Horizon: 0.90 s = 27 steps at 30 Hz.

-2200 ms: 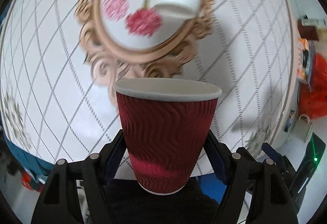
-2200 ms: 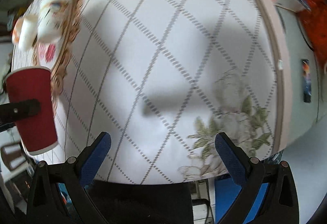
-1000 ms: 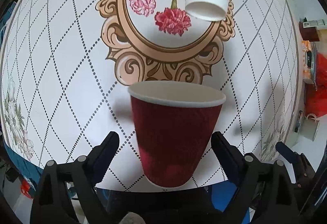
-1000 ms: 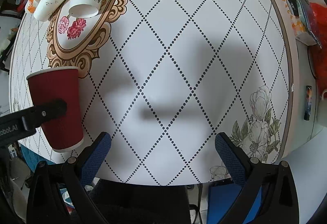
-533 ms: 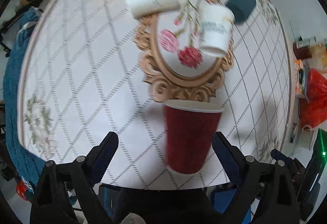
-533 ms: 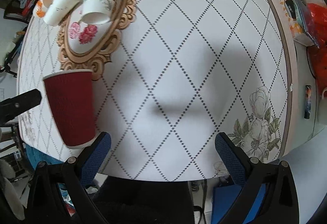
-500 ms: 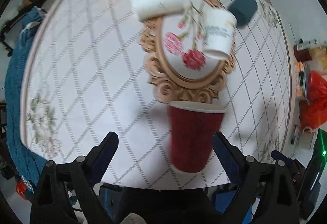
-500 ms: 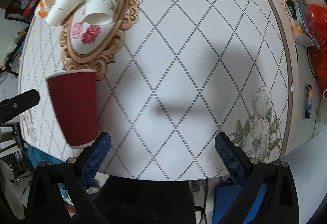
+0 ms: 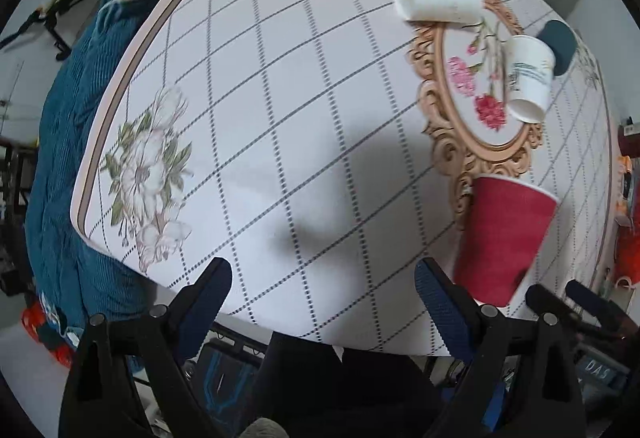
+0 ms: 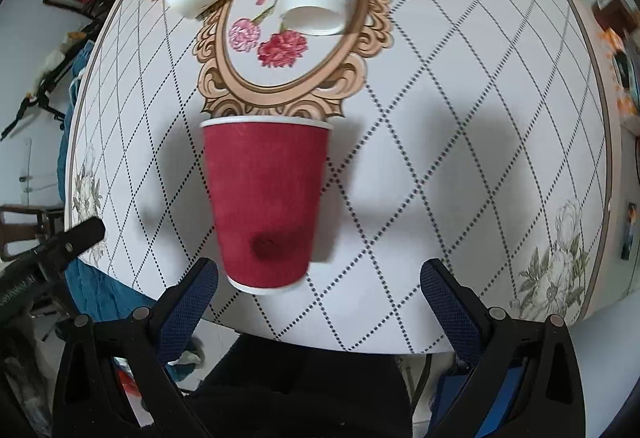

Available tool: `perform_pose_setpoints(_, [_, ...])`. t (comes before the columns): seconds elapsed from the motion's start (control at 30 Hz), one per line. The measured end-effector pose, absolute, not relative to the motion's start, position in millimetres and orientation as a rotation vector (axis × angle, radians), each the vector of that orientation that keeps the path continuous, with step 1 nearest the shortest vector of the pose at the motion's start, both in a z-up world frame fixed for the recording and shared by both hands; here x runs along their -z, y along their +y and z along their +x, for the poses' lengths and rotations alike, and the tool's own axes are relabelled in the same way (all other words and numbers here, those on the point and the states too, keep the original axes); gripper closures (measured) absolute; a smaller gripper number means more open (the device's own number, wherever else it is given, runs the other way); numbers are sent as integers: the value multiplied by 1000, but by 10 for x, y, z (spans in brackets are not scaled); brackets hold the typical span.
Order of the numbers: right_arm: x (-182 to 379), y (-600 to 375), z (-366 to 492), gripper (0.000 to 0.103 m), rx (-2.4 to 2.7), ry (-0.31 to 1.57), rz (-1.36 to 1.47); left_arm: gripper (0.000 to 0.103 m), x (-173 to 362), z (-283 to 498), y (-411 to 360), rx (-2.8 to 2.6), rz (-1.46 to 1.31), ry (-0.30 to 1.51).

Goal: Flip cup upside down
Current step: 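Grasp the red cup with the right gripper while the left gripper releases it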

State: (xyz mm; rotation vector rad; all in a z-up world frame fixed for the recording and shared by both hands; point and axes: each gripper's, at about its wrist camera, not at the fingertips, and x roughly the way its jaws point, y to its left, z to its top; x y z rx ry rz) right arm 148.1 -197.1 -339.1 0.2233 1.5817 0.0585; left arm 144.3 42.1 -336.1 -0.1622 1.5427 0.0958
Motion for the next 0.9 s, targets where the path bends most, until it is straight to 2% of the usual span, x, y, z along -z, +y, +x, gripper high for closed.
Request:
perform_pose_setpoints(0.2, [3421, -1839, 1542, 4, -62, 1586, 167, 9, 3497, 1407, 489, -103, -179, 1544])
perform_pose_setpoints(0.3, [3434, -1790, 1571, 9, -65, 1594, 141, 9, 3538, 1412, 481, -95, -184, 1544])
perform_pose_setpoints(0.4, [3450, -1730, 1596, 17, -72, 1599, 130, 9, 3576, 1417, 474, -86, -186, 1547])
perform_pose_setpoints(0.57, [3486, -1635, 1630, 36, -92, 1610, 132, 9, 3594, 1445, 448, -76, -179, 1548])
perform_pose_setpoints(0.9, [3507, -1597, 1640, 47, -93, 1620, 138, 9, 3580, 1520, 456, -62, -166, 1533])
